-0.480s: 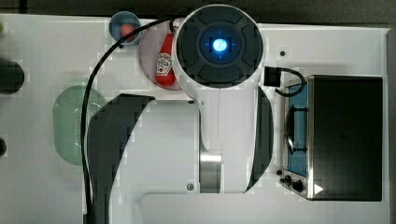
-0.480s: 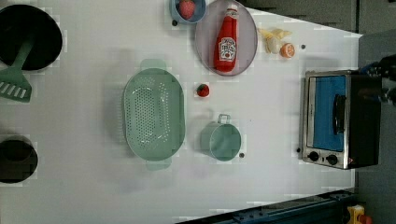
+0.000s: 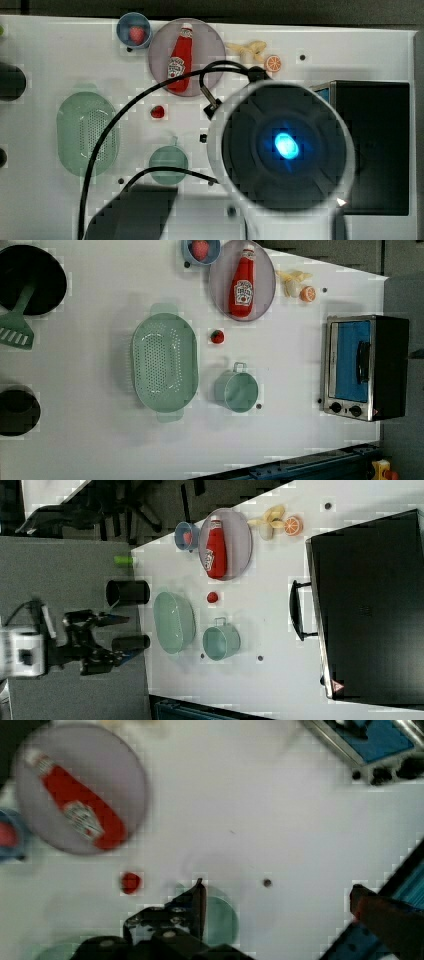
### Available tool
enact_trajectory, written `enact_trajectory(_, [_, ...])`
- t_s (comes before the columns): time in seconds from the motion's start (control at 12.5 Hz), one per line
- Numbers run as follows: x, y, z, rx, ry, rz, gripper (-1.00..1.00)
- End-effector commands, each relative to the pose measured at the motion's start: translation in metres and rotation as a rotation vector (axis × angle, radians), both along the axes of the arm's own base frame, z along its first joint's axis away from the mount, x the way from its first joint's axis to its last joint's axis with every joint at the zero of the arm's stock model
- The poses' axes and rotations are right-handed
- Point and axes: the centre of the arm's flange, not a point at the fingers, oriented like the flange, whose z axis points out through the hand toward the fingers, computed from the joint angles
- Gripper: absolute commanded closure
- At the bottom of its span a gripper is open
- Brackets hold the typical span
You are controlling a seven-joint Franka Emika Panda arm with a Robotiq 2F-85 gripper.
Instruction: Flap open oven.
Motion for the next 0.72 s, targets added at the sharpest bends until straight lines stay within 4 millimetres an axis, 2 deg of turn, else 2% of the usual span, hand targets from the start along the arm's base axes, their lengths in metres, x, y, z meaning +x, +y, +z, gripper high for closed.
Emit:
enact_trajectory(0.08, [0.006, -0.005, -0.004, -0.001, 0.007, -0.050, -0.65])
enact_trajectory(0.48, [0.006, -0.007, -0.006, 0.000, 0.014, -0.054, 0.56])
enact_trajectory(0.56, [0.005, -0.008, -0.009, -0.001, 0.019, -0.056, 0.65])
enact_trajectory(0.72, [0.004, -0.017, -0.020, -0.006, 0.043, -0.061, 0.65])
